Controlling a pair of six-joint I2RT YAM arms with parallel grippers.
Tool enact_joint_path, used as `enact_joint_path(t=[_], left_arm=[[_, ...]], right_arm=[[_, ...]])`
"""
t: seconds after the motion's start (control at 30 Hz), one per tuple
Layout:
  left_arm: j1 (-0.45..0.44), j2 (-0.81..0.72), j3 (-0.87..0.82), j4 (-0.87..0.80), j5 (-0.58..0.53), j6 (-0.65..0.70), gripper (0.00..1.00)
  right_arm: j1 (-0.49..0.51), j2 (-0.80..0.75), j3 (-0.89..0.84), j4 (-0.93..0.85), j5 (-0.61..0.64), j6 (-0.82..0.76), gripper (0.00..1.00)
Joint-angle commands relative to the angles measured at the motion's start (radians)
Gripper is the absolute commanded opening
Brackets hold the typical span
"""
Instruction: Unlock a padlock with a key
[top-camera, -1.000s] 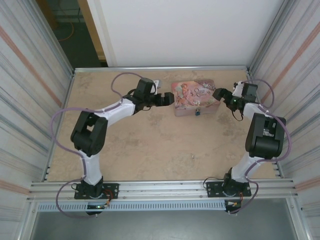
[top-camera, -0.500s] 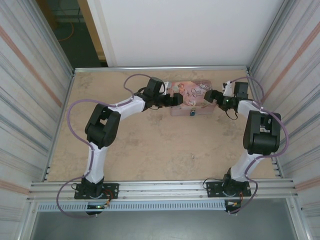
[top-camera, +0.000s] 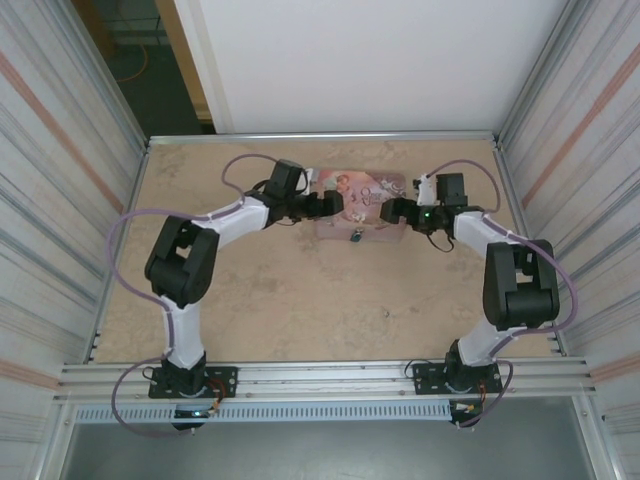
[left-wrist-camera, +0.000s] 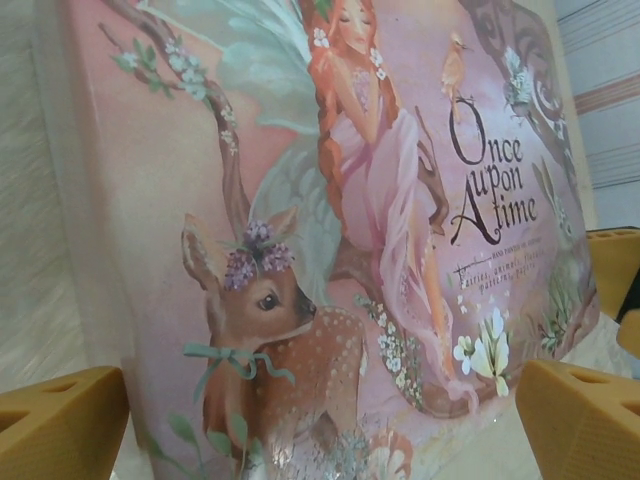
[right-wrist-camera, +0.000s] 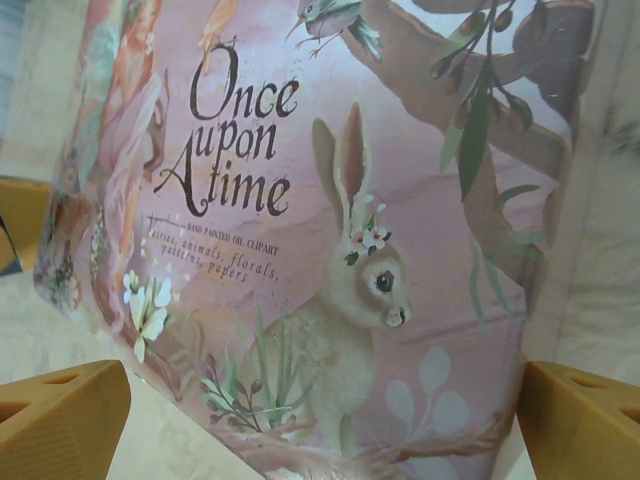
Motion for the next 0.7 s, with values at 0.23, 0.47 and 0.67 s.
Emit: enact_joint_path(t=[0.23, 0.47, 0.67], left_arm=[[0.06, -0.199, -0.169, 0.024, 0.071, 0.036, 0.99], [0.106, -0.162, -0.148, 0.025, 0.086, 0.047, 0.99], [0.148, -0.142, -0.127, 0.01, 0.071, 0.045, 0.99]], right_arm=[[0.278, -0.09, -0.084, 0.047, 0.047, 0.164, 0.97], [0.371, -0.087, -0.077, 0.039, 0.136, 0.205, 0.97], [0.37, -0.122, -0.042, -0.096, 0.292, 0.187, 0.99]])
